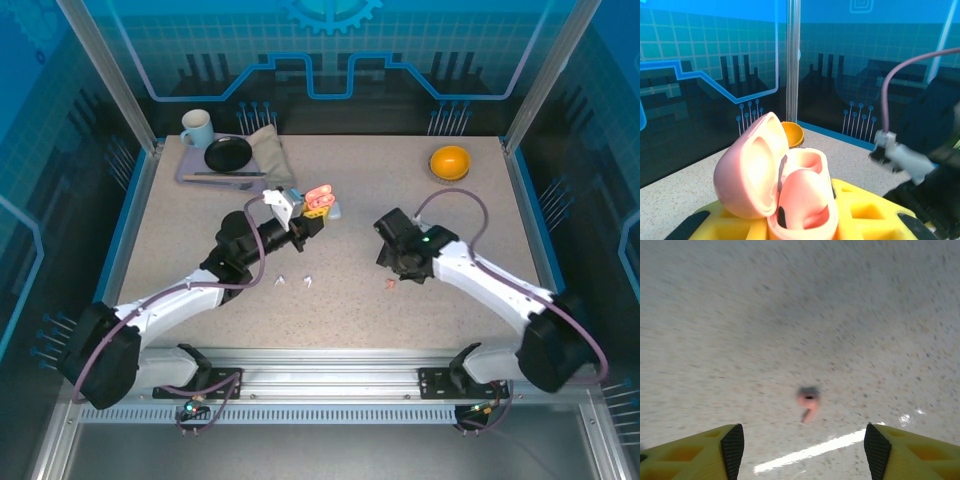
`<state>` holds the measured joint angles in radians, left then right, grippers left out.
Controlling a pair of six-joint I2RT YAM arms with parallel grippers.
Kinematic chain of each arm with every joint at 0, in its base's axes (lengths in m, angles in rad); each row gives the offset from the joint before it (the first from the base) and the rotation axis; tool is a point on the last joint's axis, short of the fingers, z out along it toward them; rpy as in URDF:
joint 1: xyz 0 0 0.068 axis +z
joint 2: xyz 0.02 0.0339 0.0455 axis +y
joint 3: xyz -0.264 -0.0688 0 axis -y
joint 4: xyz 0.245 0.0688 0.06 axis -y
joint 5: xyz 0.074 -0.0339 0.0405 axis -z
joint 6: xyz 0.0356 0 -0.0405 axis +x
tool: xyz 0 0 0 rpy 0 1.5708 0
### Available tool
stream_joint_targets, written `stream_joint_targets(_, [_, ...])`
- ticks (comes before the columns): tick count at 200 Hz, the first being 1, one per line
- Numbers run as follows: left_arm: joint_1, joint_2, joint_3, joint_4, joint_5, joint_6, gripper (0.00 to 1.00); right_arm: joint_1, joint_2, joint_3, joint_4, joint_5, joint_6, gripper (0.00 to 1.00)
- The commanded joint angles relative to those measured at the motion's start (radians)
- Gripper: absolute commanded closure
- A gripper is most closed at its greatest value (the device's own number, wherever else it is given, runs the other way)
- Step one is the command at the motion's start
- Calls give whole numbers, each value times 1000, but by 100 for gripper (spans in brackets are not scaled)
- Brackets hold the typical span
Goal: Insert the wireless bluetooth earbuds into the charging case
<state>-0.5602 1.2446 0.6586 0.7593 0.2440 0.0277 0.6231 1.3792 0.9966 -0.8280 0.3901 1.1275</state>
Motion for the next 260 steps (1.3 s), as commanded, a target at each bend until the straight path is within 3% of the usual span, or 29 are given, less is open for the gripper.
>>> stream_joint_targets(1, [6,-41,-26,14,-2,12,100,25,95,63,-105,45,82,33])
stream_joint_targets(92, [7,-96,-106,59,-28,0,100,47,360,143,-101,27,117,37])
stream_joint_targets(260, [8,-86,-114,62,-33,2,100,1,423,47,20,3,81,49])
